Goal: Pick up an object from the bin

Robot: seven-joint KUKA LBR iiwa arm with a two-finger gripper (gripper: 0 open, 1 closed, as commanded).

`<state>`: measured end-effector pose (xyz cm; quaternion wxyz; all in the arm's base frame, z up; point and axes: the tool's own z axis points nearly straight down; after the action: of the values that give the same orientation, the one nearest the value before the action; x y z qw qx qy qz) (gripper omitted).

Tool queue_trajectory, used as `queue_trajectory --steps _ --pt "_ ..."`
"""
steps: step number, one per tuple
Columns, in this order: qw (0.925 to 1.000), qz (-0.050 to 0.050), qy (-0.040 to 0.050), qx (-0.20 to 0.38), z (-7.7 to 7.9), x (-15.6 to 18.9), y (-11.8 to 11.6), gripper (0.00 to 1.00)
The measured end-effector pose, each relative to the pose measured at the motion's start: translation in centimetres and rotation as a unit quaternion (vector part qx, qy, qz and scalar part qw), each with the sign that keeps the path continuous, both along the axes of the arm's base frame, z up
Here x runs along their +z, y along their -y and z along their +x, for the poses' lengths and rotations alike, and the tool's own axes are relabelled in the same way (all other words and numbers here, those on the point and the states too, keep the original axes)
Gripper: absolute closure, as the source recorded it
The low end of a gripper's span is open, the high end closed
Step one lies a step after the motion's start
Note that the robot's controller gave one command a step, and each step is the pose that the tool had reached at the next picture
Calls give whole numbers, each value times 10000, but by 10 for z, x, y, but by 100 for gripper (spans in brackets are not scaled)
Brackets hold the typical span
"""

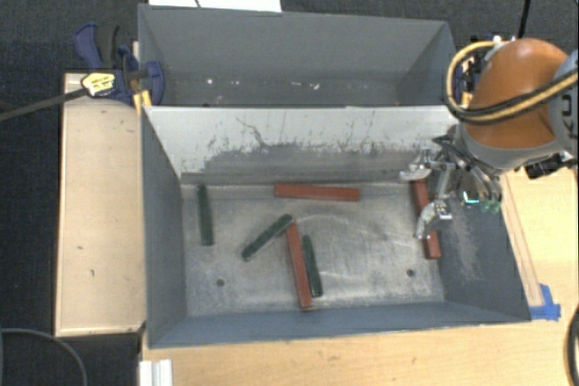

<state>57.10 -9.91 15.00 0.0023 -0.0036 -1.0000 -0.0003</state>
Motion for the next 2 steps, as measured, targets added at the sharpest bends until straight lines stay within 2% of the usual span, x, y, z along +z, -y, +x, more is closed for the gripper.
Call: queue_trajectory --steps 1,2 --pt "10000 -6 38 12 2 4 0 0" --pt "9998 -8 83 -188 9 -38 -1 0"
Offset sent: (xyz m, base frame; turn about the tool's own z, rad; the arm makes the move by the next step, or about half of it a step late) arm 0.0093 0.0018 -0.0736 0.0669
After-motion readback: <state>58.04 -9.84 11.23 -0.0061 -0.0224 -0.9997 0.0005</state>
